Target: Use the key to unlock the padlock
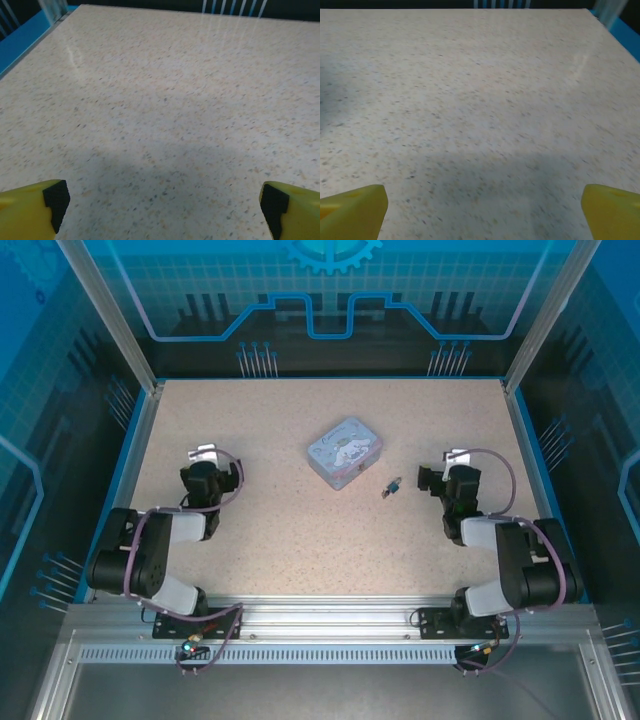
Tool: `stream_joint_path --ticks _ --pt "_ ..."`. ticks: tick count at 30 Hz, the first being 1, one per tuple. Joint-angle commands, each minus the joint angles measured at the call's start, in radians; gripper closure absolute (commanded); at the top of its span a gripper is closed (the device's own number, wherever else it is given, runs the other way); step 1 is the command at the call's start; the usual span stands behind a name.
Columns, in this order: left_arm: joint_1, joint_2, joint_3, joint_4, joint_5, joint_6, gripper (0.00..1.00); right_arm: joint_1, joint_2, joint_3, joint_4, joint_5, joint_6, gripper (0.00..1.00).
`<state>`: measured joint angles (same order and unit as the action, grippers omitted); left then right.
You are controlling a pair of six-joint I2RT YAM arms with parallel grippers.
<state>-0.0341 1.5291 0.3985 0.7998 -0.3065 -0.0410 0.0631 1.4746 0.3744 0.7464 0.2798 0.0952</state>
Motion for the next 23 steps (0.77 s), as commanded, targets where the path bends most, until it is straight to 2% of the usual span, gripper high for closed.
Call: stream_joint_path --ticks 1,2,3,4,14,23 --pt "0.023 0.012 -0.011 0.088 0.195 0.031 0.01 0.002 0.022 0.038 0.042 -0.11 -0.061 0.0" --pt "0.031 0.023 -0.014 0.117 0.217 0.034 0.01 0.006 0.034 0.031 0.069 -0.1 -0.069 0.0" --pt "0.034 0.017 -0.012 0.102 0.225 0.03 0.01 0.006 0.022 0.043 0.018 -0.102 -0.062 0.0" --pt "0.034 0.018 -0.012 0.1 0.227 0.03 0.01 0.008 0.031 0.034 0.06 -0.098 -0.068 0.0" --pt "0.034 0.019 -0.012 0.105 0.227 0.032 0.01 0.019 0.028 0.044 0.035 -0.091 -0.076 0.0" --pt "0.034 0.02 -0.011 0.101 0.225 0.033 0.01 0.001 0.027 0.046 0.028 -0.144 -0.075 0.0"
